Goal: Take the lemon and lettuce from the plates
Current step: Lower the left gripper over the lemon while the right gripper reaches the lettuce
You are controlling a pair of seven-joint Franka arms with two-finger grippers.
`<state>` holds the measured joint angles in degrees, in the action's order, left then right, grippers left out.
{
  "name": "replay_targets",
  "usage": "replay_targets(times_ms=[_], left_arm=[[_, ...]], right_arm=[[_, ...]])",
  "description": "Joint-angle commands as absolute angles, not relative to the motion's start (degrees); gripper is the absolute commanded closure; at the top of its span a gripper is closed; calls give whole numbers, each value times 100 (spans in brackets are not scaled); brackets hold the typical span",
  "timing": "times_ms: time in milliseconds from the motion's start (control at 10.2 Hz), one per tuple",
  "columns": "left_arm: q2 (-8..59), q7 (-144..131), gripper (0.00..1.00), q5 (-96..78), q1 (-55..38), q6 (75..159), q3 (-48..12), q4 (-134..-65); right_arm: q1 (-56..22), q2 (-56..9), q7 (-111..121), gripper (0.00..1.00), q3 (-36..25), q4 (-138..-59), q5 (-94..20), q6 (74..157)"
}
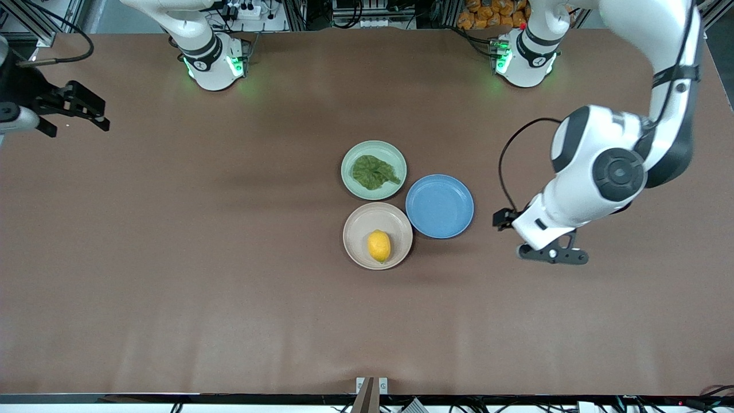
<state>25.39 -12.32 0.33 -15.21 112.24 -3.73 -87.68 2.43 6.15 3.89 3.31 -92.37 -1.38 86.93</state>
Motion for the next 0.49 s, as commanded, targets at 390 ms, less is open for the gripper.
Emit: replay_targets(times_ms=[390], left_arm=[[3778, -2968, 0, -44, -2319, 12812, -352, -8262]], right_arm=[[273, 686, 387, 0, 342, -9264, -237, 8745]])
